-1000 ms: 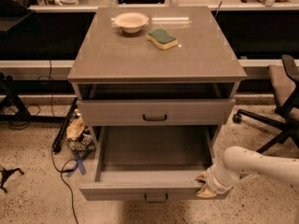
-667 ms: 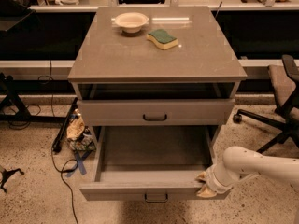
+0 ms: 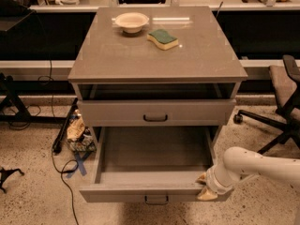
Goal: Open middle drawer
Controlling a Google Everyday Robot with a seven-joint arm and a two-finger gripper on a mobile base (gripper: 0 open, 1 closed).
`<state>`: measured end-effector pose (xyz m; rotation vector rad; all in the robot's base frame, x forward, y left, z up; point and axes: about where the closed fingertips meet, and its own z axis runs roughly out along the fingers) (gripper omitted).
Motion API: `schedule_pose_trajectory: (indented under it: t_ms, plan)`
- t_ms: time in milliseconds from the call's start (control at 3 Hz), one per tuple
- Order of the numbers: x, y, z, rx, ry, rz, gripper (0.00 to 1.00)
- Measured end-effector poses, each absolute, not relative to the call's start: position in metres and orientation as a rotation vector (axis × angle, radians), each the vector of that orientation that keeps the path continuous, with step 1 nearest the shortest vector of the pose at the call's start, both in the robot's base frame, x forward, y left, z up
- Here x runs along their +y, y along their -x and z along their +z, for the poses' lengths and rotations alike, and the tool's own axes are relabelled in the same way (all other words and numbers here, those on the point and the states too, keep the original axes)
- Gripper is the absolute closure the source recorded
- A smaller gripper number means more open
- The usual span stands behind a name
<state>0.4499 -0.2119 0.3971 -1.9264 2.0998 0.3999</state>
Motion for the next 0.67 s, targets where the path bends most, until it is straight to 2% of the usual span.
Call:
schedule_pose_trajectory:
  t_ms: [333, 667]
  plan:
    - [-0.211, -0.449, 0.396, 2.1, 1.928, 0.404, 0.04]
    - [-0.218, -0.454, 0.416, 2.048, 1.957, 0.411, 0.0]
